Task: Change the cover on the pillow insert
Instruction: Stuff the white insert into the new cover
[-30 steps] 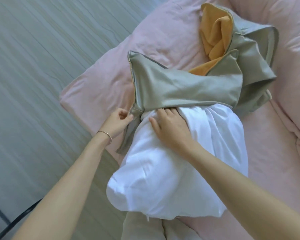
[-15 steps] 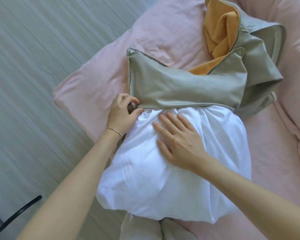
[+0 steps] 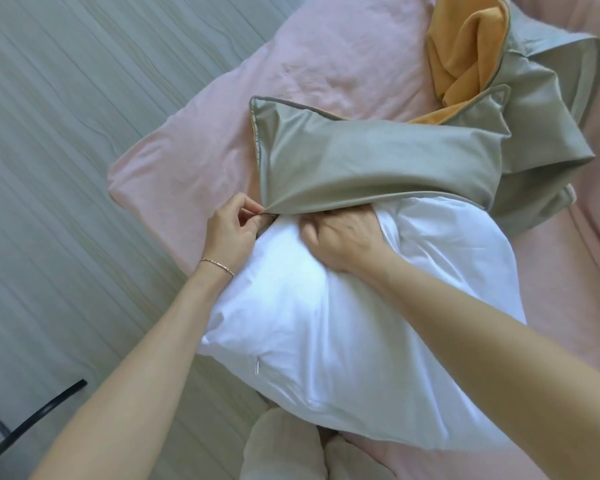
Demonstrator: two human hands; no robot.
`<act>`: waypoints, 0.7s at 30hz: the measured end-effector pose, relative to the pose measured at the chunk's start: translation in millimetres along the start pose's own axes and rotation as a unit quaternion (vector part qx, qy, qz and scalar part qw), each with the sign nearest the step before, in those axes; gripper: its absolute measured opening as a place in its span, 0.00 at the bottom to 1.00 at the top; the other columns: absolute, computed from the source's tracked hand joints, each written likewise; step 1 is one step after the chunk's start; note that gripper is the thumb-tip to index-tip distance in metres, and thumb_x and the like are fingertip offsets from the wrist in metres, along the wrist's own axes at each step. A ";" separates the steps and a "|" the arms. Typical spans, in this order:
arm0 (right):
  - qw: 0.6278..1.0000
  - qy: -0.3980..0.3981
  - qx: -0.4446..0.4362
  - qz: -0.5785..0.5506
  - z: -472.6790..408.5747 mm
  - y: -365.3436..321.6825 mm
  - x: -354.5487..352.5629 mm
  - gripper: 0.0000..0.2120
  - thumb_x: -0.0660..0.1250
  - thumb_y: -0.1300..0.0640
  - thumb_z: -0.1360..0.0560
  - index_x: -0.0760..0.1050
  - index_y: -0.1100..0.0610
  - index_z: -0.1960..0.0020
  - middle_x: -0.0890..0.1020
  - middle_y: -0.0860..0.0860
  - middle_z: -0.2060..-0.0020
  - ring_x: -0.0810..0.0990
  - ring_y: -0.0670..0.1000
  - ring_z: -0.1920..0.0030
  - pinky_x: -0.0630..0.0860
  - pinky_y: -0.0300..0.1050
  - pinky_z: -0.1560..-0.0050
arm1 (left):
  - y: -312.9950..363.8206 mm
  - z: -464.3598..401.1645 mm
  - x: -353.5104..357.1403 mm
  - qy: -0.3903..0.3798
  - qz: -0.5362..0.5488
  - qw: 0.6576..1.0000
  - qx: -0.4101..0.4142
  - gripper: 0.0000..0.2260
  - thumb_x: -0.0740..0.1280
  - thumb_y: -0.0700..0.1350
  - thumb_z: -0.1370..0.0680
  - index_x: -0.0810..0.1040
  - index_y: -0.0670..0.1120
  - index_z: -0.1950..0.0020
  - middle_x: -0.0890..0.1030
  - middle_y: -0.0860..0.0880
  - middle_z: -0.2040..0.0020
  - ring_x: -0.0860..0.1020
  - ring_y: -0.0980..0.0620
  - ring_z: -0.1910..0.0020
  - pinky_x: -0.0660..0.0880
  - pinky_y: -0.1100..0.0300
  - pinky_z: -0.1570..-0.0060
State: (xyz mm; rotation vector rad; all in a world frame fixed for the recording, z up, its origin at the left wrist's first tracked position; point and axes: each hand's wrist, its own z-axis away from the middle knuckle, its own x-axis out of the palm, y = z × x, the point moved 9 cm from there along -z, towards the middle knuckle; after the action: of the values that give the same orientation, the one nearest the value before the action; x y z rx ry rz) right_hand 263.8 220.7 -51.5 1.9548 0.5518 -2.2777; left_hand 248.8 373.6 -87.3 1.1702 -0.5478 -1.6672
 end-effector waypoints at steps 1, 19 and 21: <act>1.000 -0.021 0.002 -0.005 -1.0 0.6 0.0 0.16 0.57 0.50 0.31 0.82 0.55 0.60 0.83 0.55 0.64 0.81 0.58 0.61 0.75 0.44 0.60 | 0.5 0.9 -0.8 0.002 -0.011 1.000 -0.002 0.12 0.70 0.39 0.27 0.72 0.51 0.66 0.77 0.52 0.68 0.73 0.63 0.71 0.71 0.67 0.64; 0.861 0.091 0.406 -0.293 183.9 195.3 -32.6 0.28 0.56 0.44 0.24 0.60 0.54 0.27 0.64 0.54 0.29 0.60 0.54 0.28 0.56 0.48 0.29 | 164.4 79.1 141.0 -0.050 -0.209 0.898 0.383 0.09 0.60 0.43 0.28 0.81 0.44 0.57 0.79 0.47 0.61 0.73 0.49 0.59 0.72 0.55 0.63; 0.799 0.038 0.435 -0.413 188.7 200.2 -7.6 0.29 0.57 0.43 0.23 0.55 0.50 0.25 0.61 0.47 0.27 0.59 0.49 0.28 0.56 0.42 0.30 | 170.0 71.5 161.8 -0.087 -0.227 0.892 0.380 0.11 0.60 0.46 0.27 0.82 0.44 0.59 0.80 0.46 0.63 0.77 0.43 0.62 0.75 0.53 0.63</act>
State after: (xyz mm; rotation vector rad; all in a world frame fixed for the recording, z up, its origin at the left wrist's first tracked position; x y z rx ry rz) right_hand 147.9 -28.6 -64.7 2.5230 0.4482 -3.4820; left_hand 256.1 146.9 6.1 1.8230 -1.1846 -2.0376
